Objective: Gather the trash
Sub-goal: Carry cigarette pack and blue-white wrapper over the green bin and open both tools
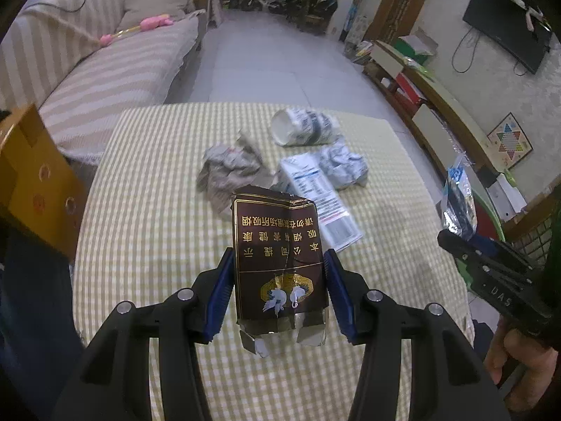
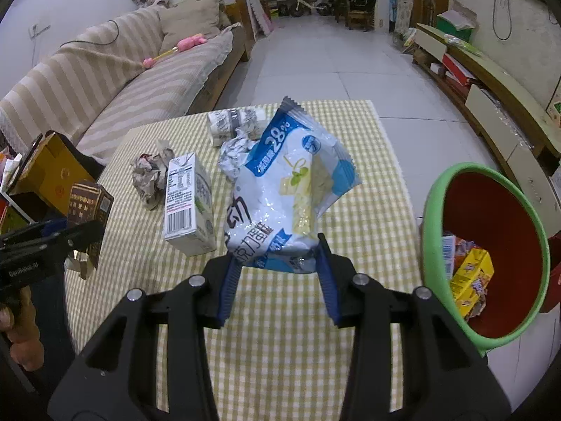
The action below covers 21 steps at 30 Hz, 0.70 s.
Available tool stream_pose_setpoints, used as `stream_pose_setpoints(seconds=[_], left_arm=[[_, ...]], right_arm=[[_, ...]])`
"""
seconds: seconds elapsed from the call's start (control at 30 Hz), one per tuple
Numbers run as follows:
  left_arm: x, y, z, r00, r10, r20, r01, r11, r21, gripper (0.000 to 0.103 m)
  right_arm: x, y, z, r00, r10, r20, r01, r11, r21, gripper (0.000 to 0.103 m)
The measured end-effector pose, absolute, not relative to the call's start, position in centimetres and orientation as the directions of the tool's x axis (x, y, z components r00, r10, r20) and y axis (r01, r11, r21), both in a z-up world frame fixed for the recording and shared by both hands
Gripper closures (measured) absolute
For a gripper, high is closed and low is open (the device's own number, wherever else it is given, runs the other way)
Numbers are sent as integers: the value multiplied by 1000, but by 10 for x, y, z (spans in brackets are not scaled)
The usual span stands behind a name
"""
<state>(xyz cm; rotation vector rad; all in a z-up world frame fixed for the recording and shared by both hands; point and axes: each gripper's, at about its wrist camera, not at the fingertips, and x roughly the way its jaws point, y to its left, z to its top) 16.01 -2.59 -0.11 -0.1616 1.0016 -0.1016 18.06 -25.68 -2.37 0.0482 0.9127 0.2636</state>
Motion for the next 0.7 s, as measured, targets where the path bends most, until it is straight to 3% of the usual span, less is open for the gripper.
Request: stream_pose_setpoints(seconds=[0.7], left_arm=[[198,-157,30,522,-293,-801,234,952,-197,55]], right_arm=[[173,-385,-10,658,125,-742,16,984,180,63]])
